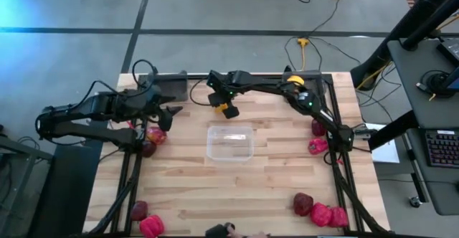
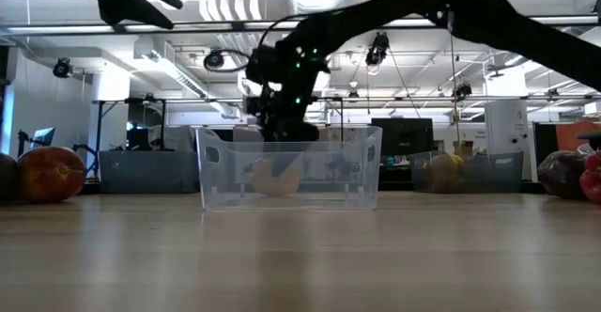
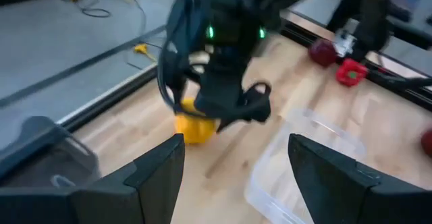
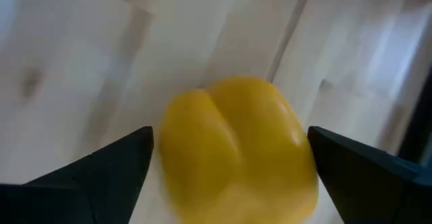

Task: Sort produce into baskets
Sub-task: Put the yellow bell pepper into the right black bin

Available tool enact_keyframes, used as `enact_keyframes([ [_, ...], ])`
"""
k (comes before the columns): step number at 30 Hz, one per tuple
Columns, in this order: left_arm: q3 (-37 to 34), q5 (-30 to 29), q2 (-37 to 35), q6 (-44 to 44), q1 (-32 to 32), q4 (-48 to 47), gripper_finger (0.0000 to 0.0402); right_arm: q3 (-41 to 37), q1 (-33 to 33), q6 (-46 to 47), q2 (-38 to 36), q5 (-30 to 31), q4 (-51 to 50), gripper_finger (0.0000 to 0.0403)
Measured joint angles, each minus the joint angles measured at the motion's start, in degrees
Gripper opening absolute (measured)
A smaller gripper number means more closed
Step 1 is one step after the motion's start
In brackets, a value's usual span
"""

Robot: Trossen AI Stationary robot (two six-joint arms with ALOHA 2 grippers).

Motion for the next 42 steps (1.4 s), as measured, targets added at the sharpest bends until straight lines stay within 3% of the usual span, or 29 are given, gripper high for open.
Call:
enact_keyframes([
  [8, 0.0, -2.0, -0.7, 1.4, 0.0, 0.0, 0.0246, -1.0, -1.2, 1.7, 1.1, 0.5, -1.0, 0.0375],
  [15, 0.1, -2.9, -3.2, 3.9, 0.0, 0.0, 0.0246, -1.0, -1.0, 16.1, 1.1, 3.1, -1.1, 0.0303],
  [21, 0.0, -2.8, -4.8, 5.0, 0.0, -0.2, 0.0246, -0.6, -1.4, 28.5, -5.4, 5.2, -13.3, 0.0303],
  [24, 0.0, -2.8, -4.5, 5.6, 0.0, -2.3, 0.0246, -2.7, -2.4, 33.6, -10.8, 10.7, -20.4, 0.0303],
  [29, -0.1, -2.7, -2.7, 5.5, 0.0, -4.5, 0.0246, -13.7, -6.4, 45.9, -21.2, 21.8, -24.5, 0.0303],
  [33, -0.2, -2.7, -0.6, 5.1, 0.0, -4.1, 0.0246, -27.6, -12.2, 57.7, -31.3, 23.4, -24.4, 0.0303],
  [36, -0.3, -2.7, 1.0, 5.1, 0.0, -3.9, 0.0246, -37.3, -15.8, 62.9, -36.0, 28.8, -24.4, 0.0302],
  [42, -0.3, -2.7, 3.4, 4.8, 0.0, -3.5, 0.0246, -47.2, -23.4, 72.8, -41.1, 33.1, -24.1, 0.0303],
])
